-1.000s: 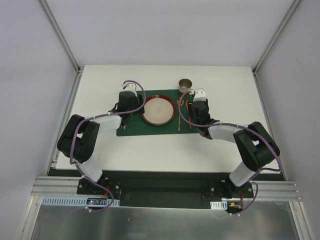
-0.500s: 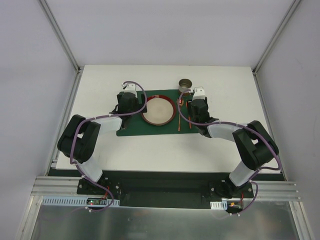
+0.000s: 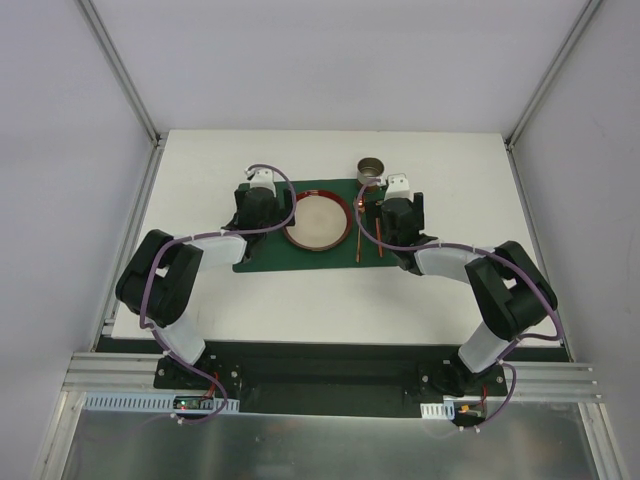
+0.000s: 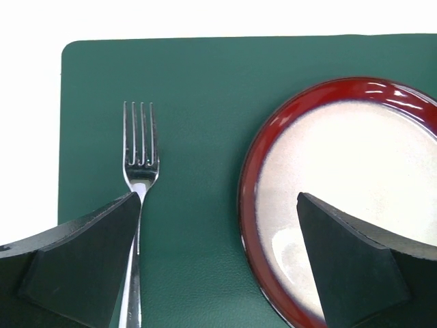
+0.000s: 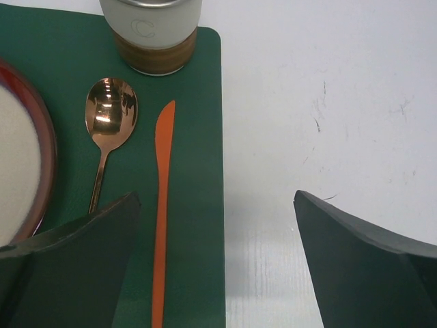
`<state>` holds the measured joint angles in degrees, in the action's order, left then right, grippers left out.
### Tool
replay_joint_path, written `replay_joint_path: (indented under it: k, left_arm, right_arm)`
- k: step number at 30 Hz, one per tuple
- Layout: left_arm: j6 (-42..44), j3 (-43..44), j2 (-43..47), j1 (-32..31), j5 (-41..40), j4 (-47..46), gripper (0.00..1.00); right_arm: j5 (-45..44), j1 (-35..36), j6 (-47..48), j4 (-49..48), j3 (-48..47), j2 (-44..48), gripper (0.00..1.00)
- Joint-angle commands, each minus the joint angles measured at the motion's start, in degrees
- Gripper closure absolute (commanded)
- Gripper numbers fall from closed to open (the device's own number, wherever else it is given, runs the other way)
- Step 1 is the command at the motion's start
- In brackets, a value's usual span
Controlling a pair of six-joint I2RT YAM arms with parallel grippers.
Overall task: Set the dinner table for one person
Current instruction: Reset both arms
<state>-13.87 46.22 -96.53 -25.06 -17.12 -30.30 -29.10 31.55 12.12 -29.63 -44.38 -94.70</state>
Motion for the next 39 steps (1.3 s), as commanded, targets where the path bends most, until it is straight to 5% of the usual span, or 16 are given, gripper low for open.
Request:
replay_joint_path:
  k: [1, 39]
  left_arm:
    - [0.8, -0.3, 0.8, -1.0, -2.6, -2.7, 0.01]
    - [2.7, 1.8, -0.4, -3.2, -5.5, -1.4, 0.01]
  right_arm:
    - [-0.3, 0.2, 0.4, -0.1, -2.0, 0.3, 0.00]
    - [-3.3, 0.5, -0.7, 4.0, -5.0, -1.1, 0.00]
